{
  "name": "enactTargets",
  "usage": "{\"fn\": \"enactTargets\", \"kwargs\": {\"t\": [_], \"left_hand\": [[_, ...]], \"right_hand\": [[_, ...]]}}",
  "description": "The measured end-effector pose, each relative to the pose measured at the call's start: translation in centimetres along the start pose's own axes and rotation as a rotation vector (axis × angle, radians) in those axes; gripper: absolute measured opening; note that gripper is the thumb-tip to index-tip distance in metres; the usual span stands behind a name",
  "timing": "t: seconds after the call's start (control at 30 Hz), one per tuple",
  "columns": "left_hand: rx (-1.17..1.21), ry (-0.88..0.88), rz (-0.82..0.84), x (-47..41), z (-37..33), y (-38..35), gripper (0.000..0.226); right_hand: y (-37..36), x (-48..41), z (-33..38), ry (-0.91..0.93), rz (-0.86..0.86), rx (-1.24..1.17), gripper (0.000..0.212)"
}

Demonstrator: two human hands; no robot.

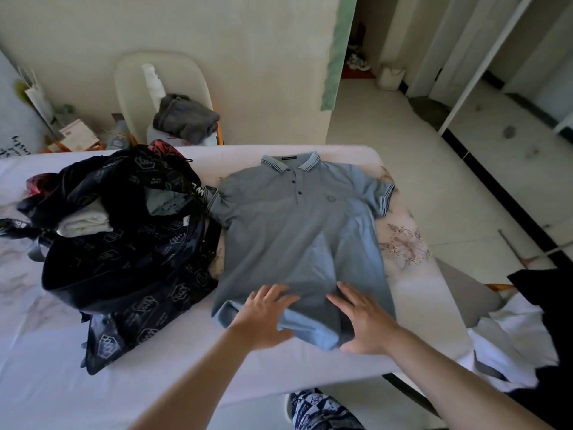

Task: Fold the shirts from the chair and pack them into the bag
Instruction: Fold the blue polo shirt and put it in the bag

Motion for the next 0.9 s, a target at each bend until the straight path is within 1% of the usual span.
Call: {"fn": "enactTargets", "kwargs": {"t": [0.03, 0.07, 0.1, 0.13, 0.17, 0.2, 0.23, 0.27, 0.33, 0.37, 0.43, 0.5, 0.53, 0.57, 0.63, 0.7, 0.77, 0.8, 0.83, 0.87, 0.9], "left_hand": [[-0.059, 0.029, 0.082, -0.6, -0.2, -1.9, 0.081], [-0.109, 0.054, 0.13, -0.9, -0.2, -3.2, 0.085], [-0.145, 0.059, 0.13, -1.4, -0.1, -3.7, 0.08], [-0.155, 0.036, 0.086, -1.8, -0.2, -3.5, 0.068], [-0.146, -0.006, 0.014, -2.2, -0.4, -2.9, 0.051], [-0.134, -0.041, -0.051, -2.5, -0.4, -2.2, 0.037], [-0.094, -0.068, -0.1, -2.9, -0.2, -1.5, 0.029], [-0.033, -0.036, -0.077, -3.4, 0.3, -1.0, 0.025], [-0.011, 0.071, -0.032, -4.2, 1.2, 0.6, 0.026], [0.01, 0.103, -0.052, -4.7, 1.7, 1.8, 0.025], [0.037, 0.132, -0.12, -6.0, 2.1, 5.1, 0.02], [0.035, 0.152, -0.185, -7.6, 2.6, 8.3, 0.024], [0.041, 0.191, -0.207, -8.4, 2.8, 9.9, 0.026], [0.042, 0.25, -0.219, -9.1, 3.1, 11.4, 0.026], [0.029, 0.355, -0.228, -10.9, 3.9, 14.4, 0.024], [0.161, 0.42, -0.246, -13.1, 4.8, 17.0, 0.024], [0.49, 0.503, -0.304, -15.3, 6.6, 18.8, 0.02], [0.657, 0.532, -0.37, -16.3, 7.6, 19.5, 0.018], [0.751, 0.541, -0.459, -17.0, 8.4, 20.4, 0.023], [0.752, 0.525, -0.507, -17.6, 8.9, 21.2, 0.036], [0.709, 0.49, -0.496, -18.2, 8.7, 21.4, 0.047]], "right_hand": [[-0.5, 0.5, -0.9, -0.027, 0.008, -0.005, 0.103], [-0.8, 0.9, -1.8, -0.059, 0.014, -0.025, 0.094], [-0.8, 1.3, -2.5, -0.089, -0.003, -0.052, 0.083], [-0.3, 1.6, -2.9, -0.102, -0.057, -0.061, 0.067], [0.5, 1.8, -3.1, -0.107, -0.144, -0.035, 0.052], [1.4, 1.8, -3.6, -0.125, -0.246, 0.004, 0.041], [2.1, 1.7, -4.0, -0.144, -0.328, 0.026, 0.034], [2.9, 1.6, -4.4, -0.152, -0.382, 0.046, 0.03], [4.4, 1.1, -5.5, -0.199, -0.441, 0.064, 0.018], [5.6, 0.8, -6.2, -0.238, -0.467, 0.069, 0.013], [7.9, -0.2, -8.3, -0.363, -0.417, 0.048, 0.023], [9.9, -1.4, -10.6, -0.491, -0.289, -0.025, 0.032], [10.8, -2.3, -11.6, -0.529, -0.24, -0.095, 0.035], [11.7, -3.3, -12.5, -0.555, -0.197, -0.189, 0.037], [13.6, -5.6, -14.3, -0.603, -0.161, -0.51, 0.033], [14.9, -8.4, -15.6, -0.644, -0.155, -0.859, 0.025], [16.9, -11.0, -16.6, -0.659, -0.211, -1.073, 0.017], [18.3, -12.3, -17.0, -0.641, -0.276, -1.127, 0.018], [19.7, -13.5, -17.4, -0.608, -0.338, -1.121, 0.028], [20.8, -14.5, -17.5, -0.566, -0.375, -1.065, 0.041], [21.3, -15.5, -17.3, -0.517, -0.375, -0.979, 0.052]]}}
Point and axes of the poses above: each hand's wrist, its own x-axis away from the middle knuckle, its own y-axis out of the back of the hand, z = x × y, the point moved 10 cm from there along -x, towards the middle knuckle, and after that the axes turned 15 degrees about x, right-handed, at the moved point
